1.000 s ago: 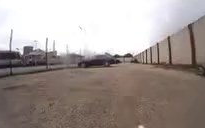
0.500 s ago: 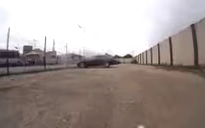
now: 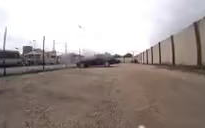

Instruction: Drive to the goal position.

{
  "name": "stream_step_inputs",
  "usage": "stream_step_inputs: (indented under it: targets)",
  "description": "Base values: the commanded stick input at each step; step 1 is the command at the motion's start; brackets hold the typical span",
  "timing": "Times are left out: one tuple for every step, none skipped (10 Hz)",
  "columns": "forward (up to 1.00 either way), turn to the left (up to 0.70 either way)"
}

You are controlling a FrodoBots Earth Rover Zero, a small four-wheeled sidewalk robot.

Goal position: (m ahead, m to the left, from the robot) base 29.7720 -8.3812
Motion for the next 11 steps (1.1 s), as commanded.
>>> stream_step_inputs:
  targets:
    - [0.5, 0.0]
    - [0.5, 0.0]
    - [0.5, 0.0]
    - [0.5, 0.0]
    - [0.5, 0.0]
    - [0.5, 0.0]
    - [0.5, 0.0]
    - [0.5, 0.0]
    - [0.5, 0.0]
    - [0.5, 0.0]
    - [0.5, 0.0]
